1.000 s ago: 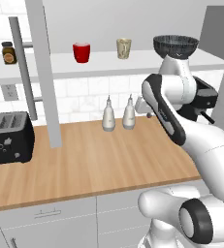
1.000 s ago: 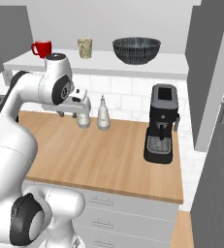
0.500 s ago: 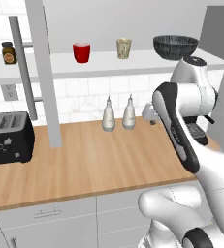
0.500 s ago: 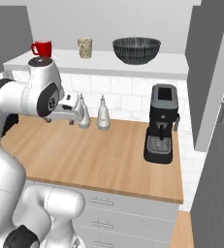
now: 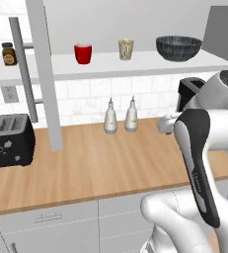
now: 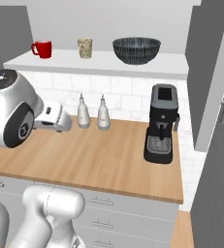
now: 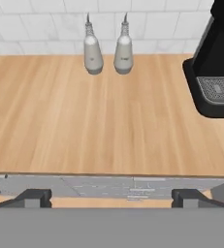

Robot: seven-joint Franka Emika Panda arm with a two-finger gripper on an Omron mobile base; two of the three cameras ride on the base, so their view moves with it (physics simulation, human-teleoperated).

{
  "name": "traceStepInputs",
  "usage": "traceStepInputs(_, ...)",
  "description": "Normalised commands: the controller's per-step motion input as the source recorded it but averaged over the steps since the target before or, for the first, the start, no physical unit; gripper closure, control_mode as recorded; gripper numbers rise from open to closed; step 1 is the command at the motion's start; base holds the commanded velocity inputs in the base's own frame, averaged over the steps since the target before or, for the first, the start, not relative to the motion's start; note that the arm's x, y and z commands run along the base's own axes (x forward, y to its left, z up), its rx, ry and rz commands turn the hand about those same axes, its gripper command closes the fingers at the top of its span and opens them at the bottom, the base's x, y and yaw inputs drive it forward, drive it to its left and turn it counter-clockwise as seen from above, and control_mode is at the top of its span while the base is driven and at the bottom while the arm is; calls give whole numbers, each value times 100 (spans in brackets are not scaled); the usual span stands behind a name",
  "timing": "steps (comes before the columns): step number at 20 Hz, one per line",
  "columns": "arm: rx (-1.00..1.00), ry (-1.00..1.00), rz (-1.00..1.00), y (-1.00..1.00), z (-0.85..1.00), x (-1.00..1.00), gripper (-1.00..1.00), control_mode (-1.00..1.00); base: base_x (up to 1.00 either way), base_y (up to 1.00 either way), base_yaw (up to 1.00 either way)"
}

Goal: Gather all objects into one cabinet and sort the glasses and bowls to opposite sides.

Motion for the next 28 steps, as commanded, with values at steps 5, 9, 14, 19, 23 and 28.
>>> traceStepInputs(5,0,-2,-5,-14,47,-36,-100,-100,0,0,0)
traceStepInputs(9,0,0,-2,-14,29,-18,-100,-100,0,0,0)
traceStepInputs(14,0,0,0,-1,1,-48,-100,-100,0,0,0)
traceStepInputs(19,0,-1,0,0,0,-50,-100,-100,0,0,0)
traceStepInputs(23,0,-1,0,0,0,-9,-100,100,-5,0,0)
traceStepInputs(28,0,0,0,0,0,0,-100,100,-53,0,5)
